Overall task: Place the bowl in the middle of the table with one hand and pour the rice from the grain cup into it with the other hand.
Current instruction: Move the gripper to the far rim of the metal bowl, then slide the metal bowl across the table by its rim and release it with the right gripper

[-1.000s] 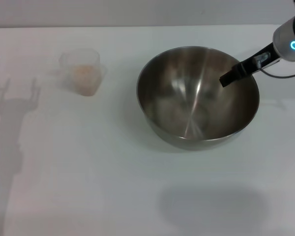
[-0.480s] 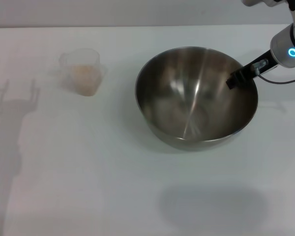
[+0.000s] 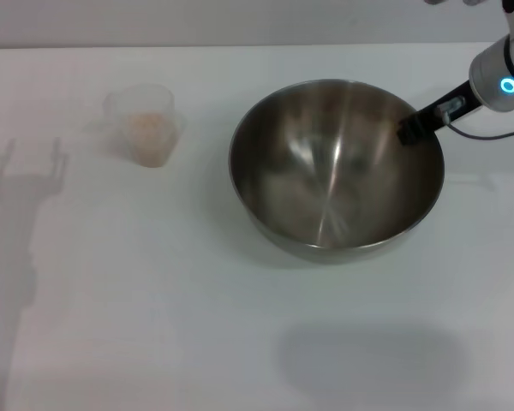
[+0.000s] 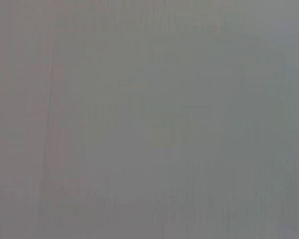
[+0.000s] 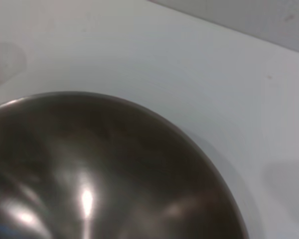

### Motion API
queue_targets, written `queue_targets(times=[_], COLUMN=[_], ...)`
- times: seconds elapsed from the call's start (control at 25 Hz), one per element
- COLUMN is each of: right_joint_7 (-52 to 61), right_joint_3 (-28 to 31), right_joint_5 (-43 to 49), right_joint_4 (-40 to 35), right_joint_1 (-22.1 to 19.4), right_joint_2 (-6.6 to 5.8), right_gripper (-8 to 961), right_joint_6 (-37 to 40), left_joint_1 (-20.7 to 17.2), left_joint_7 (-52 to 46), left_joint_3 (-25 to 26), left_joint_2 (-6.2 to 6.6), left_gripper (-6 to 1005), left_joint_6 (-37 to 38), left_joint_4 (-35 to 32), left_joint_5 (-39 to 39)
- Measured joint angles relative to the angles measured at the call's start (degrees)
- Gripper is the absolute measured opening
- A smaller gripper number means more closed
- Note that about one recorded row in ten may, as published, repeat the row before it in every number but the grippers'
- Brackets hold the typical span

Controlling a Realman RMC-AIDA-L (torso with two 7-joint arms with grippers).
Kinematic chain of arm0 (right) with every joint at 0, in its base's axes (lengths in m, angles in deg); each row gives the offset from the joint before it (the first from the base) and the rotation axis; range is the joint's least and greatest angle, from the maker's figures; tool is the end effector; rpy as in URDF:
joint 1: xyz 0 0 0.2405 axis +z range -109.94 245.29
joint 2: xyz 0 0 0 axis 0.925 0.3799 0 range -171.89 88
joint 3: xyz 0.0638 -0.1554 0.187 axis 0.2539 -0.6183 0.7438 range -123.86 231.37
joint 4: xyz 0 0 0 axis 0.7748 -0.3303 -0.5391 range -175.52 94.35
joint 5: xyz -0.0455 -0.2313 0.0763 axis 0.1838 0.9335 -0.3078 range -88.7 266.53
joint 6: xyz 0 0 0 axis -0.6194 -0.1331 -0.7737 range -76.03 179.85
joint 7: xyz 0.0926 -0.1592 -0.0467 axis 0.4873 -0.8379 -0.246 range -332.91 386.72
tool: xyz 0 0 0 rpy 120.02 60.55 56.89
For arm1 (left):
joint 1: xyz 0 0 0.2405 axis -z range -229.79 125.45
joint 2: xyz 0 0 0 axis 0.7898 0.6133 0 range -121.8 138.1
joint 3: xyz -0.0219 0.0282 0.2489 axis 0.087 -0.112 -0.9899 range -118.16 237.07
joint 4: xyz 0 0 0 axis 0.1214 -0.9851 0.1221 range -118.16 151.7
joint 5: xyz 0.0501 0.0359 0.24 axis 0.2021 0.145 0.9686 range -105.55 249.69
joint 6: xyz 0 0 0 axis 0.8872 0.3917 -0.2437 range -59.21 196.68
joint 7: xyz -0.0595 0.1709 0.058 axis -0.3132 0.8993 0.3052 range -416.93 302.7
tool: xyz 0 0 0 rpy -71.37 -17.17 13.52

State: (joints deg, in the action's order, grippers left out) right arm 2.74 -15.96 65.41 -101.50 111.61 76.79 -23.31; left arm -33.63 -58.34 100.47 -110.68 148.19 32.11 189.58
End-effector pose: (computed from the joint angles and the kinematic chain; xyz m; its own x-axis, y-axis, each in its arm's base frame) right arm 0.2072 0.4655 -0.0268 0.6033 -0.7975 -0.0098 -0.6515 -0.4858 -0.5827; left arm -0.3387 0.3548 -0.0104 0.6824 -0.2280 0.6945 0.7109 -0.0138 -0.7032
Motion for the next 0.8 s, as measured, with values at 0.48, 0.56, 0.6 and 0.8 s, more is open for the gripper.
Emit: queue_targets(times=[0.48, 0.56, 0.6, 0.8], right_joint_7=[-1.1, -1.2, -1.4, -2.4], right_joint_3=[0.2, 0.2, 0.1, -0.3], right_joint_5=[-3.6, -4.0, -4.6, -6.1], right_joint_4=[-6.7, -6.7, -6.7, -5.8], right_joint_1=[-0.2, -0.2, -0.1, 0.4], right_joint_2=[0.09, 0.09, 0.09, 0.14], right_gripper=[11, 6, 3, 3], right_joint_6=[-1.3, -1.3, -1.3, -0.5], left_joint_1=[0.0, 0.0, 0.0, 0.2], left_joint_7=[0.2, 0.2, 0.3, 0.4], left_joint_3=[0.3, 0.3, 0.3, 0.3], left_joint_2=[0.01, 0.01, 0.01, 0.06], left_gripper=[652, 652, 652, 652], left_joint_6=[0.2, 0.3, 0.3, 0.3], left_joint_4=[0.0, 0.0, 0.0, 0.0], left_joint_5=[0.0, 0.0, 0.0, -0.1])
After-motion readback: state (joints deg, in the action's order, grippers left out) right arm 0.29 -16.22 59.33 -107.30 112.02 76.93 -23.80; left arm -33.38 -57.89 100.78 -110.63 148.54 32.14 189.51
